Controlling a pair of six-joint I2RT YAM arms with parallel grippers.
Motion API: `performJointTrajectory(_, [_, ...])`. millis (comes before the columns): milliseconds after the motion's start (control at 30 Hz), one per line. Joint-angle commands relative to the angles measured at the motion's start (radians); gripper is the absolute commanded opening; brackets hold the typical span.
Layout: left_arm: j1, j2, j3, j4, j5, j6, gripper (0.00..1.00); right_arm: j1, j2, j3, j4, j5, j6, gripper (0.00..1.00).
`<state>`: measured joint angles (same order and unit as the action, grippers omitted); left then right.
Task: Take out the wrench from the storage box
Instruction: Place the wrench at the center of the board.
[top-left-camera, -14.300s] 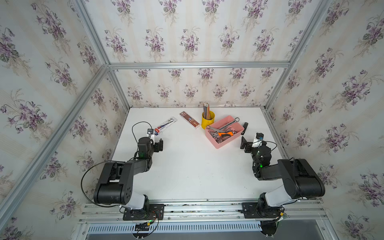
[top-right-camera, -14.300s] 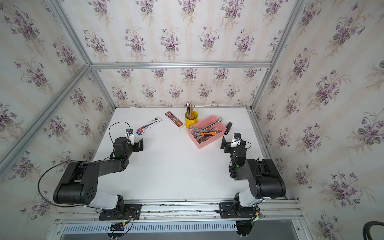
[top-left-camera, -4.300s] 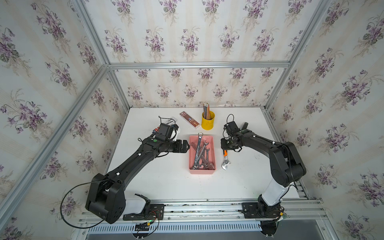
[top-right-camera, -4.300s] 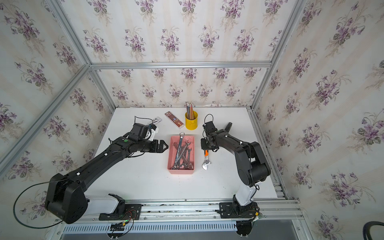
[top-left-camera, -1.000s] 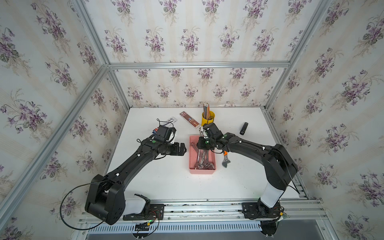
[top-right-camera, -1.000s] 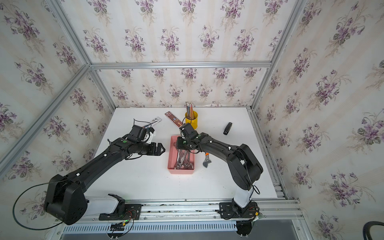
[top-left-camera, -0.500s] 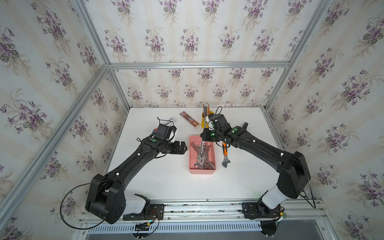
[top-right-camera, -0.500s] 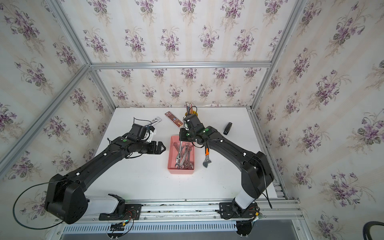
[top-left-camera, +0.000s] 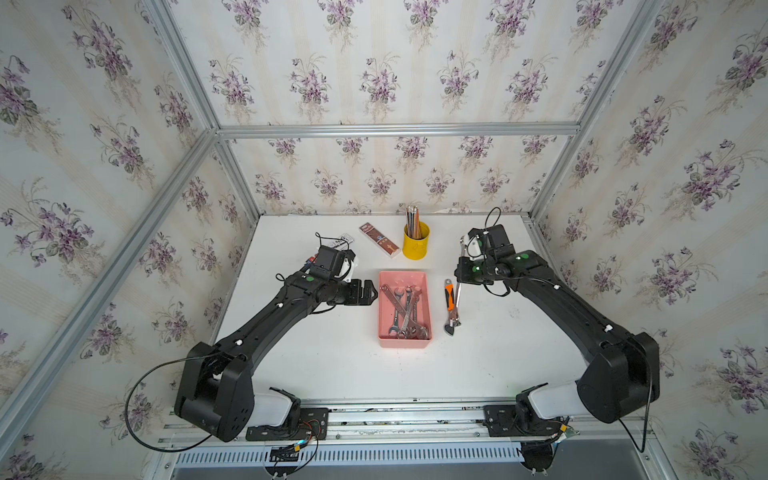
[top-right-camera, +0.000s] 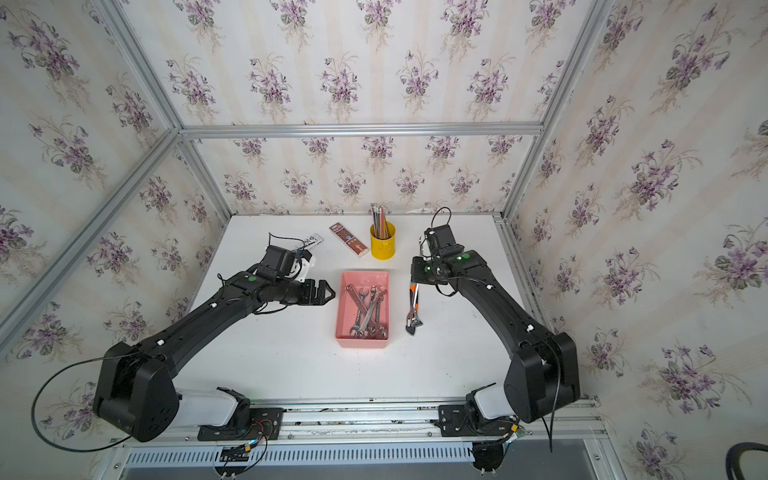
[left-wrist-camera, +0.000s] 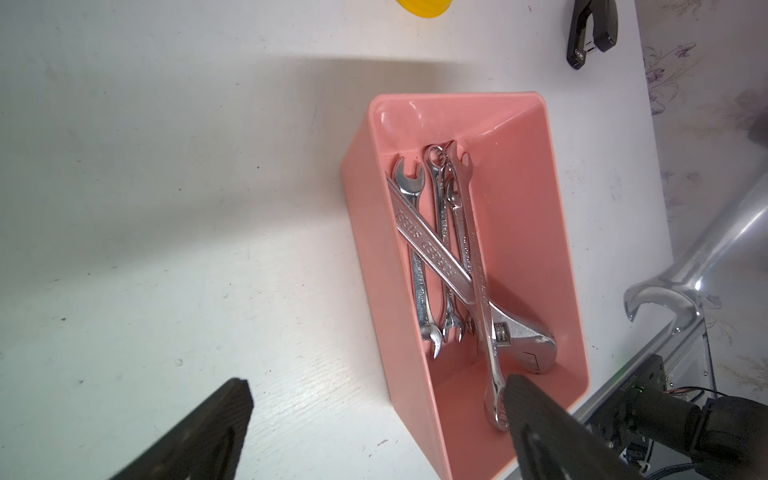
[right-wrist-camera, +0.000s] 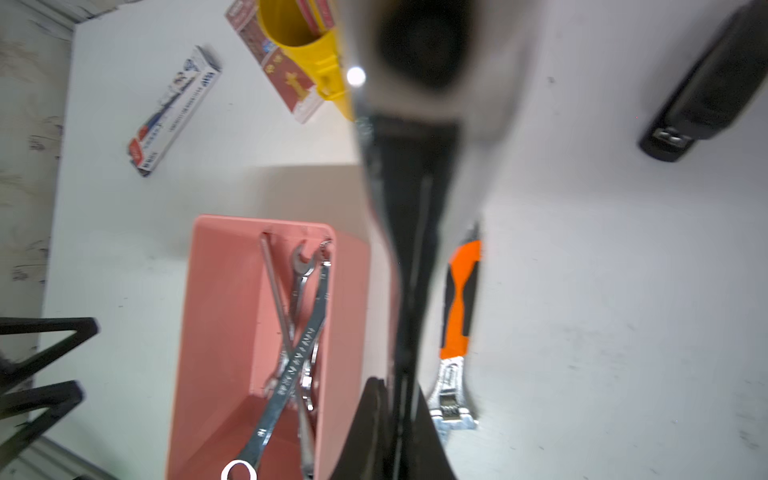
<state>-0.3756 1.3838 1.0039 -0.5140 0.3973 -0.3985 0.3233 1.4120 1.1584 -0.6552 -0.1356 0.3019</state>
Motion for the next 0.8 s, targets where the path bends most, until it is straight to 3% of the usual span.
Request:
performJointTrajectory(0, [-0.003, 0.01, 0.011, 0.027, 0.015, -0.013, 0.99, -0.066, -0.021, -0.064, 0.0, 0.073, -0.112, 0.0])
performJointTrajectory(133, [-0.01, 0.02, 0.021, 0.029, 0.017, -0.016, 0.99, -0.091, -0.011, -0.125, 0.053, 0.132, -0.139, 0.0])
performJointTrajectory(333, [-0.012, 0.023, 0.033, 0.022, 0.021, -0.01, 0.99, -0.111, 0.053, -0.189, 0.162, 0.122, -0.175, 0.0])
performJointTrajectory(767, [-0.012, 0.017, 0.024, 0.026, 0.021, -0.013, 0.99, -0.152, 0.24, -0.164, 0.273, -0.054, -0.2, 0.0])
